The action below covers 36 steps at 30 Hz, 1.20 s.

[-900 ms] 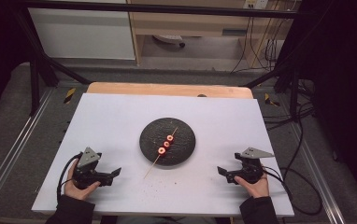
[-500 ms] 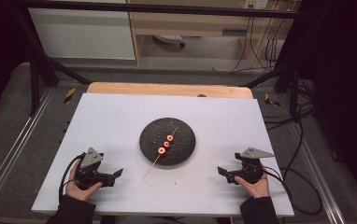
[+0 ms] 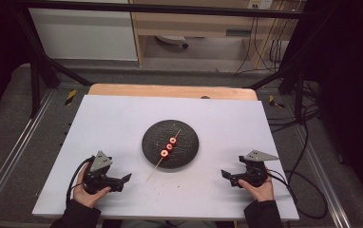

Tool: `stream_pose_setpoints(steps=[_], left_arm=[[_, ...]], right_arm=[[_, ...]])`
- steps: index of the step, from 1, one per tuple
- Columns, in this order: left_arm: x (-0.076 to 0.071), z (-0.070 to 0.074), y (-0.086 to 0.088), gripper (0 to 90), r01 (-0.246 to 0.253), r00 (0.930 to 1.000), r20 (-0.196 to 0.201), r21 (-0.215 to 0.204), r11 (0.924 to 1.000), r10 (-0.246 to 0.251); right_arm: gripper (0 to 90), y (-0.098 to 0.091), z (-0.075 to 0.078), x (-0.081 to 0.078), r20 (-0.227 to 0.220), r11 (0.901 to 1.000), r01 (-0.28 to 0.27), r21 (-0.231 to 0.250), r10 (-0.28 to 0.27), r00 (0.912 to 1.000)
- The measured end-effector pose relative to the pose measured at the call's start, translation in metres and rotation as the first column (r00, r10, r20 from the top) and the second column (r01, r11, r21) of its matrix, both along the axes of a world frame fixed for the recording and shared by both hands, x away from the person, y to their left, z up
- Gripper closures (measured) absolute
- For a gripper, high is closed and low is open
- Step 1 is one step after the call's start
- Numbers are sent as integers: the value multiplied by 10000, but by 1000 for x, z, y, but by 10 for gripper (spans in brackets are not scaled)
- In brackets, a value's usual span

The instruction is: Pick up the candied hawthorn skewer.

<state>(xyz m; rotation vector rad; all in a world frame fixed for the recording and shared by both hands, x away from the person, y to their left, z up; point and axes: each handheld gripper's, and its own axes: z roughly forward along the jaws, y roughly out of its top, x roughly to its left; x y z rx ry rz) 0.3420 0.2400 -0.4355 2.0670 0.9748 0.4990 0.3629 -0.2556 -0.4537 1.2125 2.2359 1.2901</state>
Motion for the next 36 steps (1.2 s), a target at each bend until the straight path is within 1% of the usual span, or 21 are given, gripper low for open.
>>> stream_pose_setpoints(steps=[8,10,11,12,13,14,18,19,20,21,23,24,25,26,27,29,30,31,33,34,36], left_arm=[[1,10,-16,37,95,10000,-11,15,10000,-95],[2,14,-25,49,123,9999,-48,84,9999,-122],[2,14,-25,53,123,9999,-48,84,9999,-122],[3,15,-29,59,98,9999,-55,124,9999,-98],[4,18,-37,66,140,9998,-105,176,9997,-138],[4,18,-37,72,140,9998,-105,176,9997,-138],[5,24,-54,98,192,9996,-193,320,9993,-186],[6,25,-58,133,233,9994,-244,328,9992,-225],[7,26,-62,133,244,9994,-257,320,9992,-235],[7,26,-66,172,239,9994,-270,405,9989,-228],[8,26,-74,204,205,9992,-342,547,9983,-186],[9,26,-77,204,195,9990,-401,554,9983,-172],[9,25,-80,256,200,9988,-455,555,9983,-175],[10,24,-83,256,153,9987,-504,561,9983,-125],[10,23,-86,303,129,9984,-561,569,9983,-97],[11,21,-91,350,138,9971,-753,587,9982,-93],[11,20,-93,374,111,9968,-792,647,9978,-60],[11,18,-95,374,126,9965,-830,739,9972,-64],[11,16,-99,419,111,9956,-940,791,9968,-37],[11,15,-100,480,123,9948,-1017,780,9969,-43],[12,12,-102,532,55,9941,-1085,741,9972,26]], right_arm=[[8,0,0,0,-15,10000,37,-21,-37,10000],[8,1,0,0,-51,10000,42,-2,-42,10000],[8,1,0,0,-39,10000,49,-18,-49,10000],[8,0,0,0,-42,10000,55,-37,-55,10000],[8,0,0,0,-21,10000,55,-67,-55,10000],[8,0,0,0,-9,10000,43,-75,-43,10000],[9,0,0,0,-25,9999,76,-84,-76,10000],[9,0,0,0,-37,9999,70,-105,-70,10000],[9,0,0,0,-37,9999,70,-105,-70,10000],[9,0,-1,0,-50,9999,73,-104,-73,10000],[10,1,-1,1,-69,9999,67,-101,-68,10000],[10,1,-1,1,-69,9999,67,-101,-68,10000],[10,0,0,1,-73,9999,60,-97,-60,10000],[10,0,0,1,-73,9999,60,-97,-60,10000],[11,0,-1,1,-74,9999,46,-97,-46,10000],[11,0,-1,1,-104,9999,35,-108,-36,9999],[11,0,-1,1,-104,9999,27,-112,-28,9999],[11,0,-1,1,-104,9999,27,-112,-28,9999],[11,1,-1,1,-91,9999,23,-109,-24,10000],[11,1,-1,1,-118,9999,23,-121,-25,9999],[12,1,-1,1,-140,9999,8,-111,-9,9999]])
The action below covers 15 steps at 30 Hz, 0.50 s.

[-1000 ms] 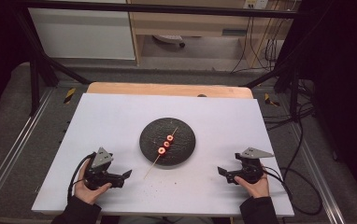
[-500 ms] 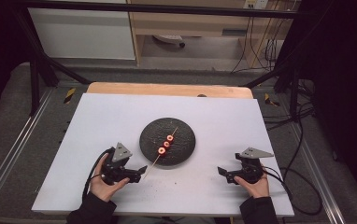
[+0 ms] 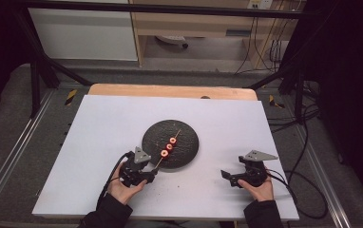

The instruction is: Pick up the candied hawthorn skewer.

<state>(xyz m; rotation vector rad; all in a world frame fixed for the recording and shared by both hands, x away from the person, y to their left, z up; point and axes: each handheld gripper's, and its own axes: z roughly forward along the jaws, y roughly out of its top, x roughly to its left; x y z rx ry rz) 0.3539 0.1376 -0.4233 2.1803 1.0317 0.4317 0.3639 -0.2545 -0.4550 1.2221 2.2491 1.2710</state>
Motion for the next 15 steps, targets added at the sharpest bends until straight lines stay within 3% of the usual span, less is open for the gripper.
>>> stream_pose_setpoints(steps=[6,15], left_arm=[[-2,-6,-5,651,-214,9998,62,181,9996,213],[-4,-11,-10,794,-559,9984,-38,37,9984,559]], right_arm=[[12,0,0,0,-14,10000,-13,-17,13,10000],[12,0,0,0,-29,10000,-12,-25,12,10000]])
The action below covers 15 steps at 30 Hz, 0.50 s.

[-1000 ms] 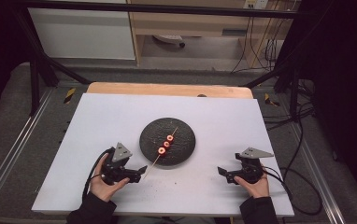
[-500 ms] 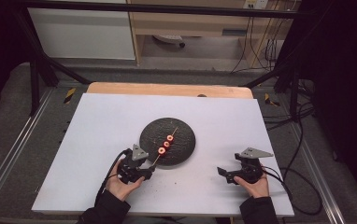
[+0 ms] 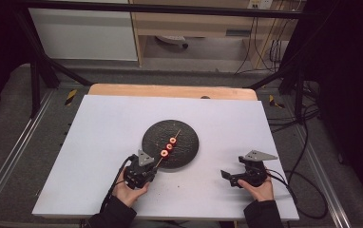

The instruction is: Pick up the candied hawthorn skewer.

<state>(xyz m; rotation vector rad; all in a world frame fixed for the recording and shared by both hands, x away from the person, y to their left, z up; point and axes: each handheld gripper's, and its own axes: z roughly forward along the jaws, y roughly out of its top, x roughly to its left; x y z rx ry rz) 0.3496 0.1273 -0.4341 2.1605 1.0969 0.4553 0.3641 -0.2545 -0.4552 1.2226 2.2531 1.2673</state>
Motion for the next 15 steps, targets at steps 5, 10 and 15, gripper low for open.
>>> stream_pose_setpoints(steps=[5,10,15], left_arm=[[-1,-1,-1,853,-197,9998,-46,-70,9998,196],[-2,-1,-1,876,-328,9994,-84,-123,9994,327],[-3,-1,1,881,-310,9995,-76,-290,9991,308]], right_arm=[[13,0,0,0,-6,10000,-4,13,4,10000],[13,0,0,0,-8,10000,-3,11,3,10000],[14,0,0,0,-16,10000,-1,21,1,10000]])
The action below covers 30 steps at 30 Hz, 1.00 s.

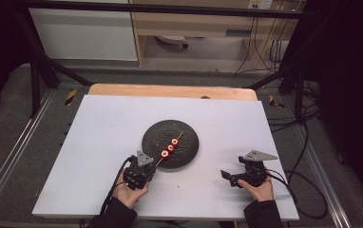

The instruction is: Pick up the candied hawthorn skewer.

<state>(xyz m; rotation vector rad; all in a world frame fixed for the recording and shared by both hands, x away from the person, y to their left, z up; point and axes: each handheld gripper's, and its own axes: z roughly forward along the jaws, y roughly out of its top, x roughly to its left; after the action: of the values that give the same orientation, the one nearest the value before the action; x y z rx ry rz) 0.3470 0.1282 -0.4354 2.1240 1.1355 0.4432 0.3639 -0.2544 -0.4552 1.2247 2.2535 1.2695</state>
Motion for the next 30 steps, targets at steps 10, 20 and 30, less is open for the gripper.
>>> stream_pose_setpoints(steps=[10,20,30], left_arm=[[-4,5,10,884,122,9990,427,-533,9985,-100],[-12,15,31,884,138,9931,1171,-1142,9934,-3],[-19,13,62,884,323,9887,1499,-1768,9837,-55]], right_arm=[[14,0,0,0,6,10000,-17,-5,17,10000],[15,1,0,-1,43,9999,35,110,-36,10000],[14,5,2,-1,-82,9991,24,414,-20,10000]])
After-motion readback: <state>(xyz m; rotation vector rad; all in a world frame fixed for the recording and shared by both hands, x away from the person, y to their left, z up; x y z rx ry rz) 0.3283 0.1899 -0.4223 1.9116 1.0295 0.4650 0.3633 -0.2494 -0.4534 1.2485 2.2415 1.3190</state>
